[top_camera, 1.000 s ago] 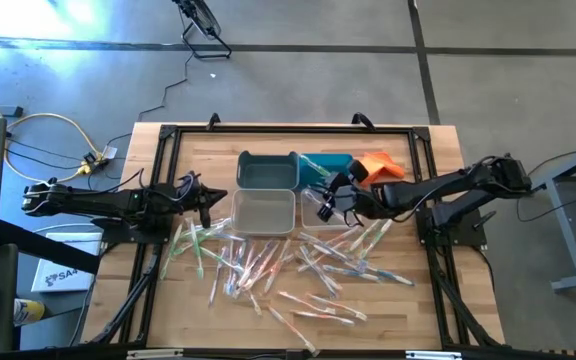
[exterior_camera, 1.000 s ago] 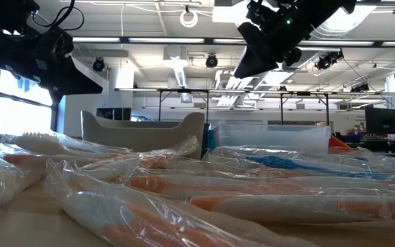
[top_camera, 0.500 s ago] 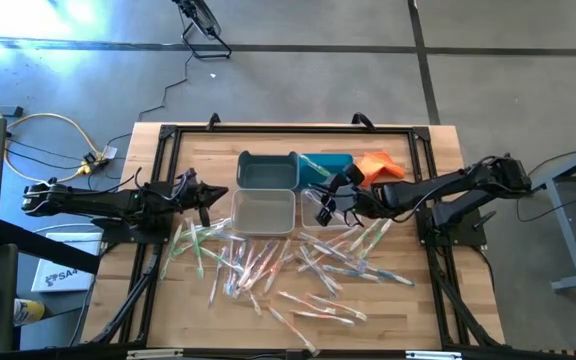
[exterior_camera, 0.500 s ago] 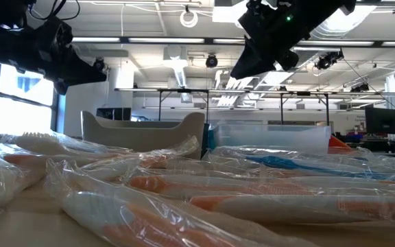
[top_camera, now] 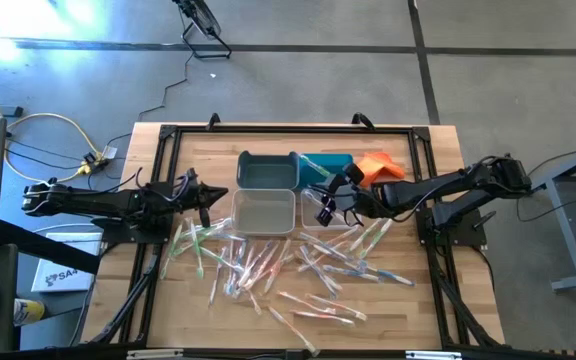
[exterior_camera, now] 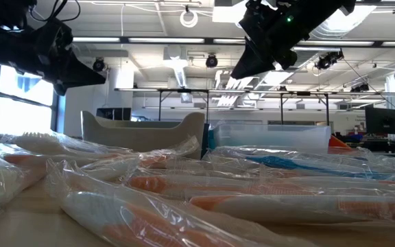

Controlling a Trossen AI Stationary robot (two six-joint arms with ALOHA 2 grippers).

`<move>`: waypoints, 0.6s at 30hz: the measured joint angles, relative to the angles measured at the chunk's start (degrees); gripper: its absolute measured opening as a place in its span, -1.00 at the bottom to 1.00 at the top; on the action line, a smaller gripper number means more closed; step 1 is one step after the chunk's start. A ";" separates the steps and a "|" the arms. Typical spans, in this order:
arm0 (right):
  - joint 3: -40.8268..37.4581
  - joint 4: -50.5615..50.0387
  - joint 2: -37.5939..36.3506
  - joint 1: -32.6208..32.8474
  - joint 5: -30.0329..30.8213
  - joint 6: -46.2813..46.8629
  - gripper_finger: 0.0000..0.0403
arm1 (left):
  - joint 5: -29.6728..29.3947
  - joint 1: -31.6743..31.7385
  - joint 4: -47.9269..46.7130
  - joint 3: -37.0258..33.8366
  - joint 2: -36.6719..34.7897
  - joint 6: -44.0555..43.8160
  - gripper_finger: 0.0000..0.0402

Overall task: Pick & Place Toothbrushes
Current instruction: Put the blue toothbrush into the dark blue bin

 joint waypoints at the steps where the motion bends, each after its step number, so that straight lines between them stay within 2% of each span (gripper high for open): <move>1: 0.00 0.00 0.00 0.00 0.00 0.00 -0.77 | -0.01 0.00 -0.43 0.00 0.01 0.01 -1.00; 5: 0.00 -1.39 -0.38 0.00 -0.37 -1.09 -0.96 | -0.02 0.00 -1.38 0.00 0.02 -0.01 -1.00; 8: 0.00 -6.14 -2.49 0.27 -3.44 -0.15 -0.96 | -0.02 0.00 -1.42 0.00 0.02 -0.01 -1.00; 13: 0.00 -20.42 -8.09 2.52 -7.22 9.95 -0.98 | -0.02 0.00 -1.42 0.00 0.02 -0.01 -1.00; 18: 0.02 -33.08 -12.69 5.63 -16.85 19.83 -0.99 | -0.04 0.00 -1.37 0.00 0.01 -0.01 -1.00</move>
